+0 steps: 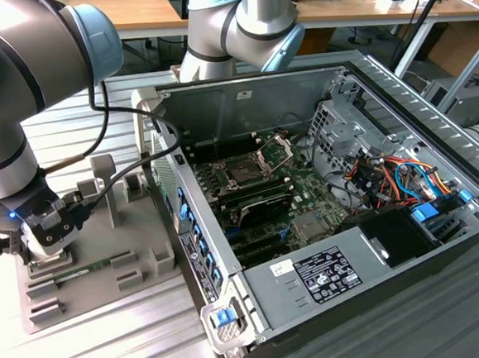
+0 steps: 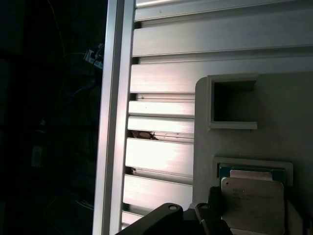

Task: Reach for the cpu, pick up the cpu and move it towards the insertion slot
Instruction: 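Pick up the cpu and move it towards the insertion slot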

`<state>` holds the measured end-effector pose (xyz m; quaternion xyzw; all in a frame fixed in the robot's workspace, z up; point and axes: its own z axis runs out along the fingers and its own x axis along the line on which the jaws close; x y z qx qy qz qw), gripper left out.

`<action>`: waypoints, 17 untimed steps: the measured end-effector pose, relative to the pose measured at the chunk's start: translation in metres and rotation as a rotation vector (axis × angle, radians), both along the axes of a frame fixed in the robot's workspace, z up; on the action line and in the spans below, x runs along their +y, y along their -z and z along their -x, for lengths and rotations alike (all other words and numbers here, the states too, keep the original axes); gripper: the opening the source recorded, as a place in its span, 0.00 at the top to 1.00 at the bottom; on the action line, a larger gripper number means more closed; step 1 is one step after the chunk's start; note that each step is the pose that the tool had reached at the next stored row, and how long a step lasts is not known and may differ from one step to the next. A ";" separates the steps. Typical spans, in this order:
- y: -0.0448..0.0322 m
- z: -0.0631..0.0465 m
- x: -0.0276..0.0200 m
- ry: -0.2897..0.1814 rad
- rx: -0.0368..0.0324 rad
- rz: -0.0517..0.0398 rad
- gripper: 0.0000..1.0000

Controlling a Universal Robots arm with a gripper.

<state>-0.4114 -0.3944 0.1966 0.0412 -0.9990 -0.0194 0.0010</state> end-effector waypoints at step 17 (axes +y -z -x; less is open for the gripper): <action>-0.0035 0.000 0.0000 0.000 0.0000 0.0000 0.45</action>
